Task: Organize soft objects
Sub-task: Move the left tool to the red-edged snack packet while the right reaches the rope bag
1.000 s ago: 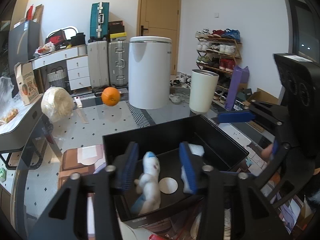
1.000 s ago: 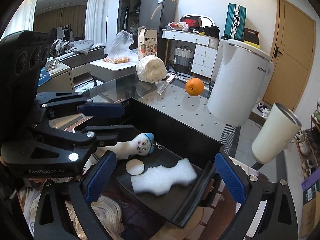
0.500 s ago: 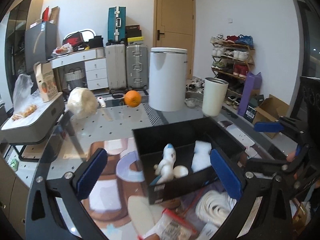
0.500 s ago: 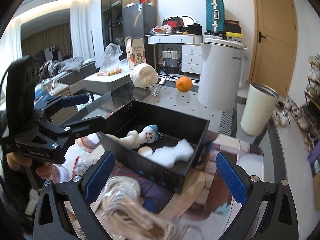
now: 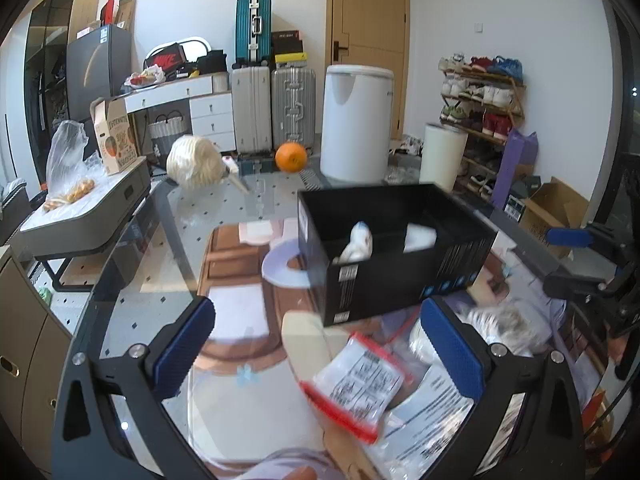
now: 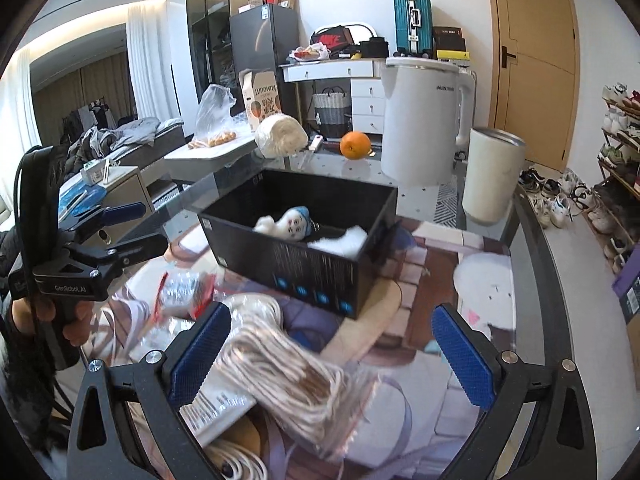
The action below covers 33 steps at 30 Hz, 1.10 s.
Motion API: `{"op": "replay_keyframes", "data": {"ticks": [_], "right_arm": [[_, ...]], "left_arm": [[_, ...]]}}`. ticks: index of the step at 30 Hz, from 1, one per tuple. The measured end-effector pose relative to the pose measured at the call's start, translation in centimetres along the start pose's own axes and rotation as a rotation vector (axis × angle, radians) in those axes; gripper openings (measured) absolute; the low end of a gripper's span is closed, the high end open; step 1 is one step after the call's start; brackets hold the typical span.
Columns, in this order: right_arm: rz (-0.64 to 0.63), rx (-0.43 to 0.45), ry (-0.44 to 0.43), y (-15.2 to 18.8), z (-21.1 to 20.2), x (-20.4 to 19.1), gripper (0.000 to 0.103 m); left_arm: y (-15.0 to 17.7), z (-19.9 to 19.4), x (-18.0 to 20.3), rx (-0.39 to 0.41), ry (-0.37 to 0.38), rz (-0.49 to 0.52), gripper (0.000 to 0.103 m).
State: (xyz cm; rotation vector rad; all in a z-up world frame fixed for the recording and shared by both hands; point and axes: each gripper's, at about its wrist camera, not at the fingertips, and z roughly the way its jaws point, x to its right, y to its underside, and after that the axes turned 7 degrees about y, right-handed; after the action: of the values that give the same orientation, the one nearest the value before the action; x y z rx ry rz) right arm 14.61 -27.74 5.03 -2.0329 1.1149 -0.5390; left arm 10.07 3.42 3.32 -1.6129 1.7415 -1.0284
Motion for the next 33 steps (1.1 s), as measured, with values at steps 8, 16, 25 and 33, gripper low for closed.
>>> {"op": "replay_keyframes", "data": {"ticks": [8, 16, 25, 33], "right_arm": [[-0.026, -0.059, -0.017, 1.7, 0.6, 0.3, 0.102], [-0.086, -0.122, -0.022, 2.7, 1.5, -0.1, 0.102], [-0.136, -0.168, -0.057, 3.3, 2.6, -0.7, 0.102], [-0.142, -0.19, -0.096, 2.9, 4.1, -0.8, 0.102]], "left_arm": [[1.5, 0.3, 0.5, -0.033, 0.014, 0.023, 0.103], [2.7, 0.1, 1.0, -0.06, 0.007, 0.088, 0.103], [2.9, 0.4, 0.9, -0.082, 0.031, 0.098, 0.103], [3.0, 0.8, 0.7, -0.103, 0.039, 0.088, 0.103]]}}
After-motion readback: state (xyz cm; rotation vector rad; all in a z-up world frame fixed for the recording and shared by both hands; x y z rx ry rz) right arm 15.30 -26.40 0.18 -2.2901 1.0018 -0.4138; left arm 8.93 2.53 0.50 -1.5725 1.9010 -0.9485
